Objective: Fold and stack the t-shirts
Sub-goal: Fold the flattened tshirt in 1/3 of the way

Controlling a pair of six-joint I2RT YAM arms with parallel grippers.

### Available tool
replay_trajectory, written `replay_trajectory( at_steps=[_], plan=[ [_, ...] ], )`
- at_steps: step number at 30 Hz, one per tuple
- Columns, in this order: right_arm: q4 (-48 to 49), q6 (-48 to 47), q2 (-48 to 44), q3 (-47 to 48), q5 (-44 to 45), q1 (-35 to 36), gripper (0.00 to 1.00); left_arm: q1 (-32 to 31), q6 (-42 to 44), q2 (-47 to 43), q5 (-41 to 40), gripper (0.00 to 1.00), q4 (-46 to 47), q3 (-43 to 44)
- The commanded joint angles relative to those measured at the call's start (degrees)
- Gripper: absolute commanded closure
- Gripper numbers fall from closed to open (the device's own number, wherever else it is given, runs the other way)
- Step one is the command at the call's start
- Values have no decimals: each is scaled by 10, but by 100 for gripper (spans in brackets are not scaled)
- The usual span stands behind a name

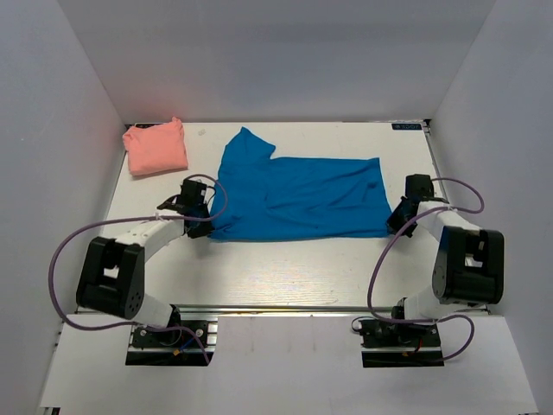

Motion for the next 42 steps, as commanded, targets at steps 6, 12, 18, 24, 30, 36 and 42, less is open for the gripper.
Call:
replay_trajectory(
  at_steps=[6,12,18,24,30,36,42],
  plan=[
    [-89,3,-94,-22,92,-22,100,1,-109,-102,-36,100,-102,-47],
    [-118,27,-100,-62,101,-35,100,-5,-135,-116,26,100,-146,-124],
    [-122,45,-118,-98,132,-51,100,-11,-160,-111,45,100,-167,-141],
    [-116,31,-135,-74,111,-58,100,-11,-152,-162,-4,100,-215,-50],
    [-111,12,-157,-60,83,-57,100,-3,-76,-272,37,100,-177,-5],
    [-119,17,-145,-55,104,-59,100,-3,-133,-255,-64,100,-268,-5],
    [-126,23,-130,-54,110,-59,100,-3,-169,-180,-44,100,-296,-27]
  ],
)
